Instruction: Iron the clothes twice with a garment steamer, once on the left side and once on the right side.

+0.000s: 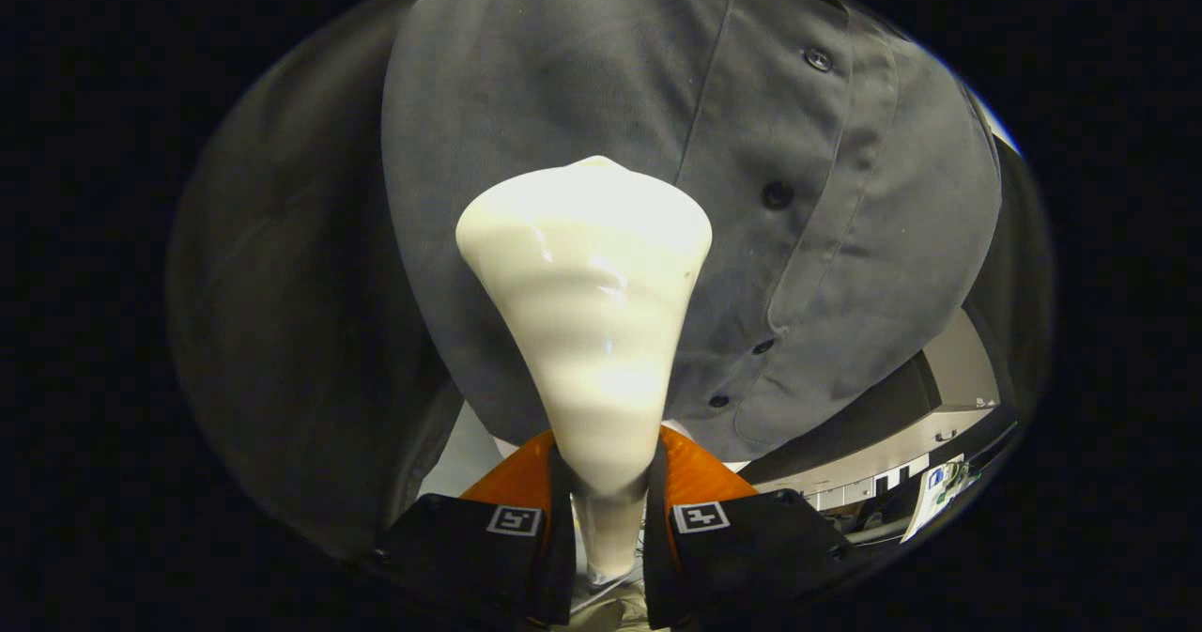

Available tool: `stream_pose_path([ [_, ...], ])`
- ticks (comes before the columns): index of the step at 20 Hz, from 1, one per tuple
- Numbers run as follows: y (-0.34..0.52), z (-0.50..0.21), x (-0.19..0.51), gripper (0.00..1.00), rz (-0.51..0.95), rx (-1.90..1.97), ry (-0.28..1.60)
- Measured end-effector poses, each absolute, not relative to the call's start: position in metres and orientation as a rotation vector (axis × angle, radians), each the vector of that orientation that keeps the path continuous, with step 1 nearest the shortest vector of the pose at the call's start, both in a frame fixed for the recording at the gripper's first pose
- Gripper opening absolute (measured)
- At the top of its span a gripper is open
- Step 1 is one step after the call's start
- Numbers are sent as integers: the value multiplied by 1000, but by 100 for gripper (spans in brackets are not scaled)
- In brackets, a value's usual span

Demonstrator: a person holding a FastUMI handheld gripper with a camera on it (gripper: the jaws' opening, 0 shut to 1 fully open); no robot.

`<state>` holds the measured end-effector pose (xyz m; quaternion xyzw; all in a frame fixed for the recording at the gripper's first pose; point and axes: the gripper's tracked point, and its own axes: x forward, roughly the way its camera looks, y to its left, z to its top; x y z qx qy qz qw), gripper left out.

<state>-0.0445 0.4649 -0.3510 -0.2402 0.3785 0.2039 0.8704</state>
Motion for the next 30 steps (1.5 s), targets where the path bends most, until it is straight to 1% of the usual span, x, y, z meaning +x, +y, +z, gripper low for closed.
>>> stream_pose_path([
  [9, 435, -420, -52, 37, 425, -522, 893],
  [19, 416, -460, -70, 37, 463, -488, 981],
  [23, 394, -453, -72, 37, 480, -436, 991],
  [30, 347, -390, -61, 37, 491, -359, 946],
])
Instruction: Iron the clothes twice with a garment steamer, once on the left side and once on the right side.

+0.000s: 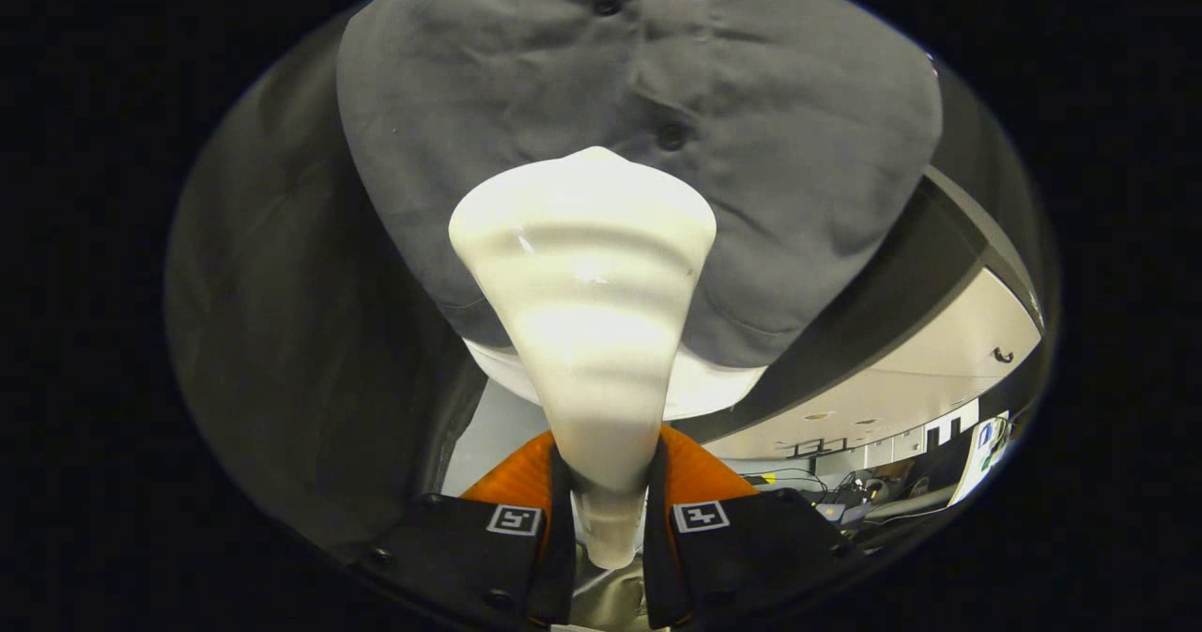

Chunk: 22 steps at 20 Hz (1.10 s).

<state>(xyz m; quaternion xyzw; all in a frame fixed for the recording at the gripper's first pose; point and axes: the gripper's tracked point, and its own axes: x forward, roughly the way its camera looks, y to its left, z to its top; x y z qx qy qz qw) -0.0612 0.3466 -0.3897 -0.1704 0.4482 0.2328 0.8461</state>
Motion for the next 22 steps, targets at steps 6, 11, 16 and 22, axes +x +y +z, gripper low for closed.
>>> stream_pose_path([
  [6, 284, -322, -39, 37, 509, -319, 866],
  [11, 250, -245, -20, 37, 550, -283, 729],
  [16, 226, -174, 3, 37, 534, -236, 603],
  [22, 199, -105, 24, 37, 499, -175, 467],
])
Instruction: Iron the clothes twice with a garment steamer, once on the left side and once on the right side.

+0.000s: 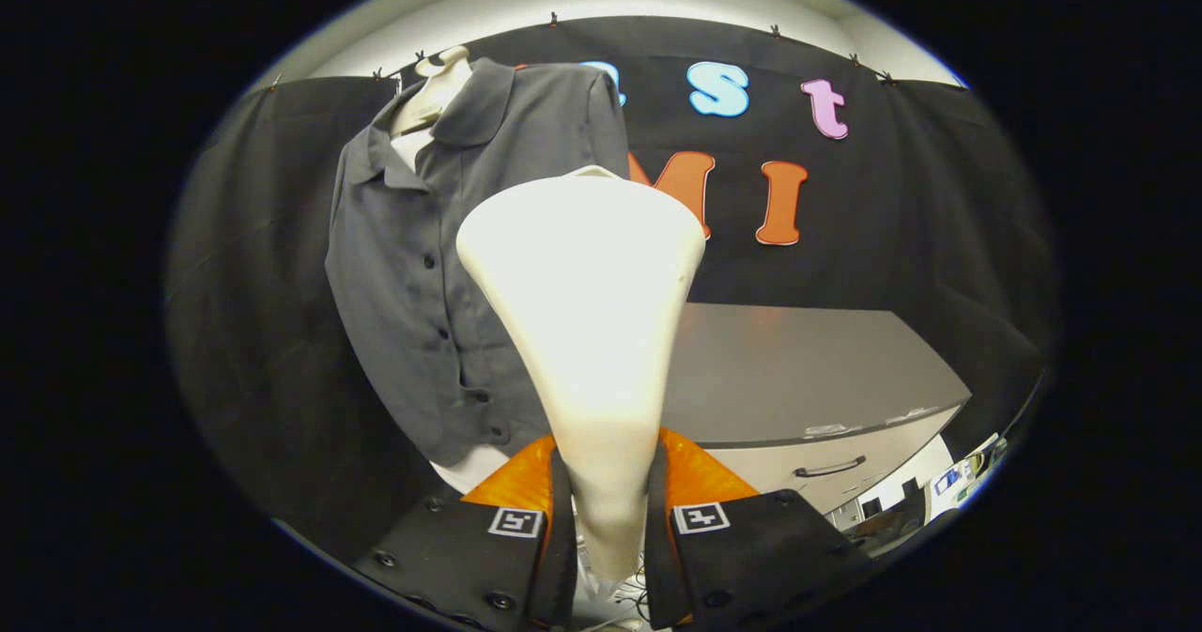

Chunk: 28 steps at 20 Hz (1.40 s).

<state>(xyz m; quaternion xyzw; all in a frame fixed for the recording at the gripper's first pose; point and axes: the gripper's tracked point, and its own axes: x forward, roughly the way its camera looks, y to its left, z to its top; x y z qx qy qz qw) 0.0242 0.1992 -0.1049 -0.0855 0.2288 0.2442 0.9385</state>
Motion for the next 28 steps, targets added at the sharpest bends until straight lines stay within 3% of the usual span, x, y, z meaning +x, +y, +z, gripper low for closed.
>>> stream_pose_path([
  [9, 167, -15, 36, 37, 442, -106, 291],
  [28, 154, -18, 40, 37, 383, -89, 299],
])
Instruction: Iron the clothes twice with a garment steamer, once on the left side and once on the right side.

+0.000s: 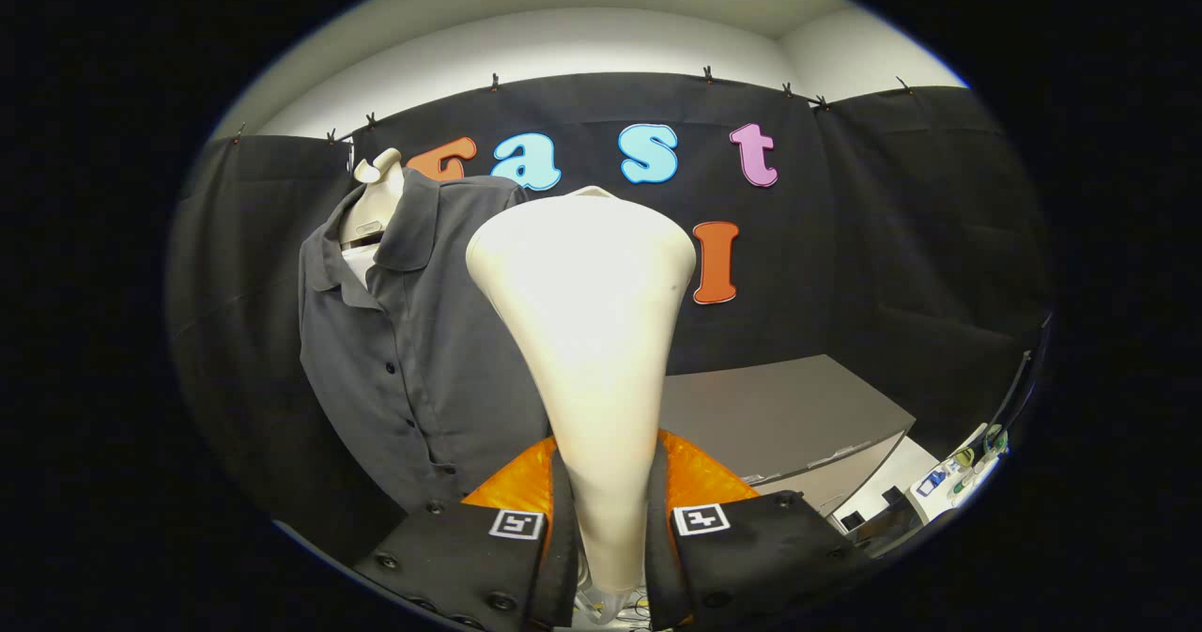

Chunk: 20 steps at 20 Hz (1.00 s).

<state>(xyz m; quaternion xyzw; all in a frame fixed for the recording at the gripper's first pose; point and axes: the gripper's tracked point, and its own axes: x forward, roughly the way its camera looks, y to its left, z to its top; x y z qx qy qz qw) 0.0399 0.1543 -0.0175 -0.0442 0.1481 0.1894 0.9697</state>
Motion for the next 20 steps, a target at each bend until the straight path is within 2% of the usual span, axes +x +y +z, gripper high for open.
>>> stream_pose_path([
  [20, 168, -21, 42, 37, 272, -96, 279],
])
